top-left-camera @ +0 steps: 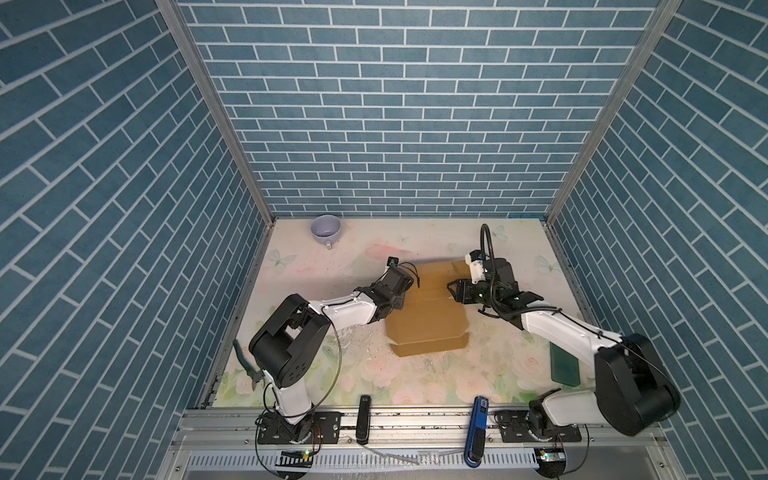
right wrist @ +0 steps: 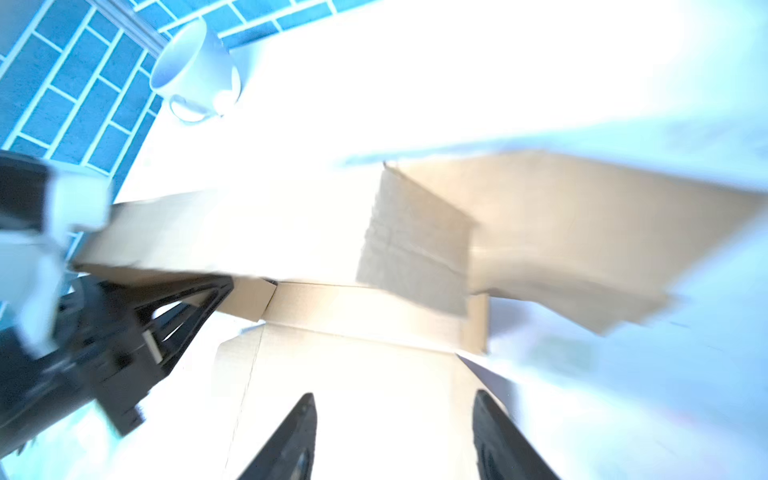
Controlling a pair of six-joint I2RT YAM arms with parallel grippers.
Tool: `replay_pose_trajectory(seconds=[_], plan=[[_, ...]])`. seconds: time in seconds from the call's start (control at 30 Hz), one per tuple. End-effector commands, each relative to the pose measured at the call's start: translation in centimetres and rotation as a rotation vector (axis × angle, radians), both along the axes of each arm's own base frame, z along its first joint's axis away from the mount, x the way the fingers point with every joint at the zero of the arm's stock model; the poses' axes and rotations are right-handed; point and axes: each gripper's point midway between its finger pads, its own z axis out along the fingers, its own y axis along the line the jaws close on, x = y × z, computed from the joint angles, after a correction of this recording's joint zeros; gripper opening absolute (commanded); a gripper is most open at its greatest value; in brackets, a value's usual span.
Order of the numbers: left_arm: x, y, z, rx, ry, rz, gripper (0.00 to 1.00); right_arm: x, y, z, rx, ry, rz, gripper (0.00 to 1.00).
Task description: Fold the paper box
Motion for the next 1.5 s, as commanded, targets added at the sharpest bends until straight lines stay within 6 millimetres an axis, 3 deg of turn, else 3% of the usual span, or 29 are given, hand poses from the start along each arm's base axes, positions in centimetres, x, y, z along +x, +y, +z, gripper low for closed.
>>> replay_pose_trajectory(seconds=[0.0, 0.1, 0.23, 0.53, 0.8, 1.0, 1.13, 1.27, 1.47], plan=[[-0.3, 0.3, -0.1, -0.005, 0.036, -0.006, 0.13, -0.5, -4.1, -0.3, -0.183, 0.019, -0.076, 0.63], [-0.5, 0.3, -0.1, -0.014, 0.049, -0.015, 0.14, 0.4, -5.6, 0.1, -0.188, 0.019, -0.109, 0.62], [-0.6, 0.5, 0.1, -0.012, 0.050, -0.018, 0.13, 2.2, -6.1, -1.0, -0.190, 0.012, -0.100, 0.62], [-0.5, 0.3, -0.4, -0.014, 0.067, -0.040, 0.13, 5.3, -4.8, -2.0, -0.159, -0.046, 0.024, 0.62], [-0.1, 0.0, -0.2, -0.008, 0.064, -0.059, 0.13, 6.3, -4.7, -1.6, -0.160, -0.076, 0.113, 0.61], [0.4, -0.2, -0.7, -0.006, 0.073, -0.068, 0.13, 6.3, -3.3, -1.5, -0.124, -0.093, 0.215, 0.59], [0.7, -0.4, -0.9, -0.022, 0.074, -0.064, 0.13, 6.3, -2.7, -1.6, -0.102, -0.086, 0.239, 0.53], [0.7, -0.4, -0.8, -0.028, 0.073, -0.060, 0.13, 6.1, -2.7, -1.6, -0.098, -0.084, 0.245, 0.35], [1.0, -0.4, -0.8, -0.058, 0.077, -0.045, 0.13, 5.5, -2.6, 0.2, -0.084, -0.102, 0.248, 0.14]])
